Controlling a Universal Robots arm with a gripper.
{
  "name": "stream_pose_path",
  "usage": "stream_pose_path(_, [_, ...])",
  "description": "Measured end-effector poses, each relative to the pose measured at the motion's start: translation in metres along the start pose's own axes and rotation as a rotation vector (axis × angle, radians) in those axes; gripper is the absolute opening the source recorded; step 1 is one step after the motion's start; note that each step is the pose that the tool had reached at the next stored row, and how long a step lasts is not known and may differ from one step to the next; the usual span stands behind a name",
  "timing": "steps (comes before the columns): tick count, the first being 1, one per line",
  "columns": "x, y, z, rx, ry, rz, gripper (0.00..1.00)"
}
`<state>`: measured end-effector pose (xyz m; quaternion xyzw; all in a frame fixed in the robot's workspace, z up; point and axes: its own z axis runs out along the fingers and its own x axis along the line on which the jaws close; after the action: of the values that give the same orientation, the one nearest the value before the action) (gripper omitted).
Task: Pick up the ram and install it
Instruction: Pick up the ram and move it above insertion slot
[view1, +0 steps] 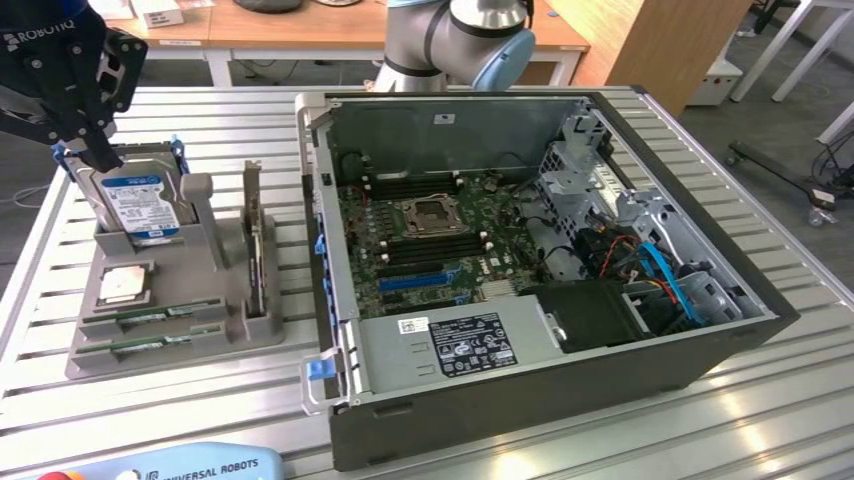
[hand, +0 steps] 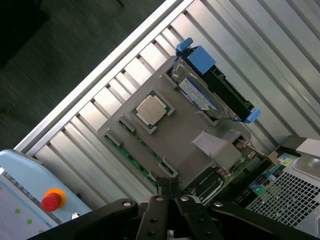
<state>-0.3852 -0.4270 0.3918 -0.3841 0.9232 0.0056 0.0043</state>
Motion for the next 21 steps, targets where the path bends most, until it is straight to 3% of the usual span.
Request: stream_pose_path(21, [0.0, 0.0, 0.0, -0.0002, 0.0002, -0.019, 0.1])
